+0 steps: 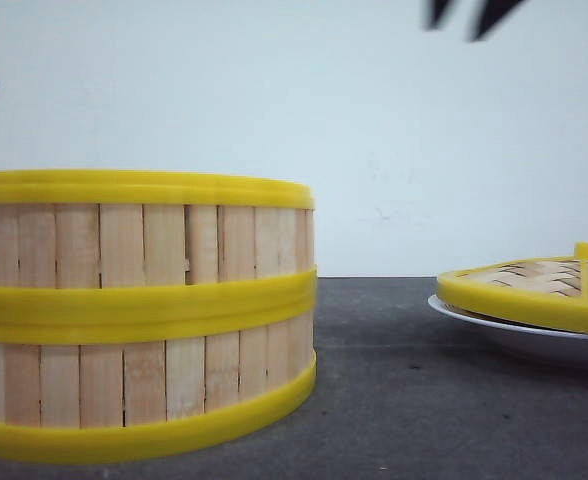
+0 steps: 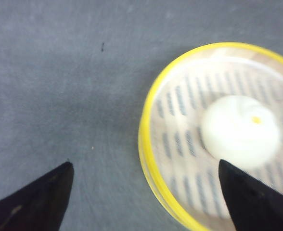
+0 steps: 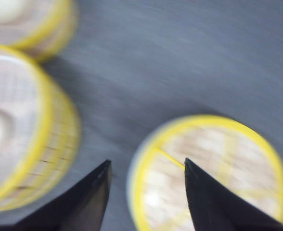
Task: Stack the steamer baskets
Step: 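Open the right gripper and withdraw it from the stack, then grasp the rim of the one-bun basket with the left gripper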
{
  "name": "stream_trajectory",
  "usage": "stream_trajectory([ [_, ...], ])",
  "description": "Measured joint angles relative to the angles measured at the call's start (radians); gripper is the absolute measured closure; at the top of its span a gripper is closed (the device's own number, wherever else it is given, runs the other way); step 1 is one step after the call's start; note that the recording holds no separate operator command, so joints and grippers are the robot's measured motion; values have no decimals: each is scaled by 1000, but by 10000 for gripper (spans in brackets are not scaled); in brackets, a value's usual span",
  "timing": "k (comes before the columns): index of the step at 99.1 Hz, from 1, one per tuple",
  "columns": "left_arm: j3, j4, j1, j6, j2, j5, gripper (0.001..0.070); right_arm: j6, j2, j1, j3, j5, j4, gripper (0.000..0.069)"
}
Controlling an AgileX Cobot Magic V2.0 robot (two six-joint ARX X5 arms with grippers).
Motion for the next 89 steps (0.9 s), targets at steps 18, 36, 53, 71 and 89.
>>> stream_trajectory([
  [18,31,47,8,0,161,0,120,-6,-60,-131,-4,9,-81,402],
  [36,31,83,8,0,261,0,121,-6,-153,-221,-92,9,-80,402],
  [53,31,113,8,0,298,0,222,-6,-237,-282,-246,9,-76,402],
  [71,31,145,7,-1,306,6,554,-6,-313,-311,-372,8,-76,402],
  [89,31,154,6,-1,306,6,674,-6,-359,-311,-401,8,-76,402],
])
